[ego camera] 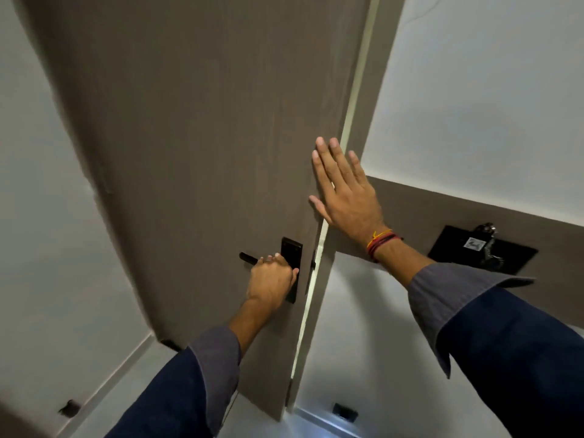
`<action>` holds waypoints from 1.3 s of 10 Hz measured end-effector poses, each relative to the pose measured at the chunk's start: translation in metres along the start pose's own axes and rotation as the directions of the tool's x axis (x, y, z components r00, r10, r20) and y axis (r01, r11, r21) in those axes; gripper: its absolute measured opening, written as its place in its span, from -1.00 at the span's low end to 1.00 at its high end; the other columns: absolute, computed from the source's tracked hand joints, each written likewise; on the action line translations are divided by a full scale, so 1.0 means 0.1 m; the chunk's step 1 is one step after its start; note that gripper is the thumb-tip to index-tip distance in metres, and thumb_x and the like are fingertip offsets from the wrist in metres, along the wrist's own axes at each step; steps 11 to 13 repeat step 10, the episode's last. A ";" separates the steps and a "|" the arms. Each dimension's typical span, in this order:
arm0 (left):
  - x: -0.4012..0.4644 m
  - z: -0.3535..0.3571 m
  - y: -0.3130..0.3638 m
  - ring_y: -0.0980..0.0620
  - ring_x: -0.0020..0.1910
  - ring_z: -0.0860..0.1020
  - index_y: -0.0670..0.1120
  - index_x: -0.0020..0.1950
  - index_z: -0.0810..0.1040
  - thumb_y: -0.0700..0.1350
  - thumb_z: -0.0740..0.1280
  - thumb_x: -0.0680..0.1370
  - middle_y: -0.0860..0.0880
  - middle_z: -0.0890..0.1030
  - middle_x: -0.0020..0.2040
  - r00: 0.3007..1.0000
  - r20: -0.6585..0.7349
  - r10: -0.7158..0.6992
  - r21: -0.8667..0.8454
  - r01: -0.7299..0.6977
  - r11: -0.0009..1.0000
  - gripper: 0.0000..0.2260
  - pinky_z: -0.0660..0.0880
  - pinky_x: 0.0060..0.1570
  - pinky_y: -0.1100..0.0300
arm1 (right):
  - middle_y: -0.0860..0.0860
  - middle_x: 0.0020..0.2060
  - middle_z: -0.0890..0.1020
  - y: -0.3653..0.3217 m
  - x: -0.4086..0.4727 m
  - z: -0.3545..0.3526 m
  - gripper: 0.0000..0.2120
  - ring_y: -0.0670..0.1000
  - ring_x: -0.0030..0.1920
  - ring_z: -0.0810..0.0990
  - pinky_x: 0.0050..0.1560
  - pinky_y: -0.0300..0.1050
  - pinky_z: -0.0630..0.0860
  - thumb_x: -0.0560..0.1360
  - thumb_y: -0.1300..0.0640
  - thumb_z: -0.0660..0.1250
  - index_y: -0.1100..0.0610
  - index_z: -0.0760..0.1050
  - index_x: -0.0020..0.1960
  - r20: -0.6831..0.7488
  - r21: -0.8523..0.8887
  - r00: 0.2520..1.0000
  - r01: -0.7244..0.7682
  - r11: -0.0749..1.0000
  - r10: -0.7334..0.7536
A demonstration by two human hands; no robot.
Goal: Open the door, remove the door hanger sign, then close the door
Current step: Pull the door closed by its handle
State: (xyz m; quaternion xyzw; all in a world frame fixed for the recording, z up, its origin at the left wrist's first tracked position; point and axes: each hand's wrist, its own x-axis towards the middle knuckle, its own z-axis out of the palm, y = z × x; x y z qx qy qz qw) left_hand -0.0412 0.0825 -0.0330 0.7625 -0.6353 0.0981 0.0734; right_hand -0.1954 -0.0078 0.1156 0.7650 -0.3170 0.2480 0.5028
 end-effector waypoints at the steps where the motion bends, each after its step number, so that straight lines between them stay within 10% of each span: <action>1: 0.35 0.05 0.17 -0.19 -0.35 0.67 -0.27 -0.18 0.68 0.07 0.52 0.45 -0.19 0.67 -0.31 0.999 0.027 0.029 0.011 -0.029 1.000 -0.63 0.58 -0.39 0.08 | 0.22 0.70 0.14 0.11 0.07 0.16 -0.22 0.23 0.70 0.15 0.68 0.21 0.18 0.70 -0.17 0.19 0.30 0.08 0.70 0.064 -0.075 0.998 -0.021 0.997 0.026; 6: 0.96 0.21 0.44 -0.18 -0.26 0.69 -0.23 -0.06 0.70 0.06 0.38 0.58 -0.24 0.71 -0.11 0.997 0.044 0.062 0.035 -0.064 0.997 -0.66 0.60 -0.32 0.07 | 0.34 0.47 0.52 0.15 0.35 0.47 -0.62 0.27 0.47 0.55 0.61 0.20 0.16 0.65 0.35 0.23 0.33 0.56 0.43 0.099 -0.307 0.994 -0.004 0.952 0.036; 8: 0.96 0.19 0.39 -0.16 -0.29 0.69 -0.23 -0.05 0.69 0.04 0.41 0.57 -0.20 0.69 -0.20 0.989 0.110 0.098 0.013 -0.100 0.995 -0.69 0.61 -0.34 0.06 | 0.32 0.53 0.46 0.13 0.35 0.33 -0.59 0.26 0.52 0.49 0.64 0.20 0.13 0.66 0.28 0.23 0.34 0.51 0.48 0.155 -0.224 0.986 -0.018 0.974 0.054; 10: 1.12 -0.10 0.26 -0.16 0.00 0.68 -0.09 0.07 0.63 -0.03 0.31 0.61 -0.13 0.70 0.03 0.981 0.094 0.168 -0.001 -0.169 0.986 -0.82 0.54 0.09 -0.07 | 0.21 0.66 0.27 0.44 0.22 -0.08 -0.30 0.20 0.68 0.24 0.69 0.19 0.18 0.59 0.06 0.27 0.35 0.25 0.64 0.169 0.116 0.976 -0.161 0.980 0.140; 13: 1.12 -0.10 0.26 -0.16 0.00 0.68 -0.09 0.07 0.63 -0.03 0.31 0.61 -0.13 0.70 0.03 0.981 0.094 0.168 -0.001 -0.169 0.986 -0.82 0.54 0.09 -0.07 | 0.21 0.66 0.27 0.44 0.22 -0.08 -0.30 0.20 0.68 0.24 0.69 0.19 0.18 0.59 0.06 0.27 0.35 0.25 0.64 0.169 0.116 0.976 -0.161 0.980 0.140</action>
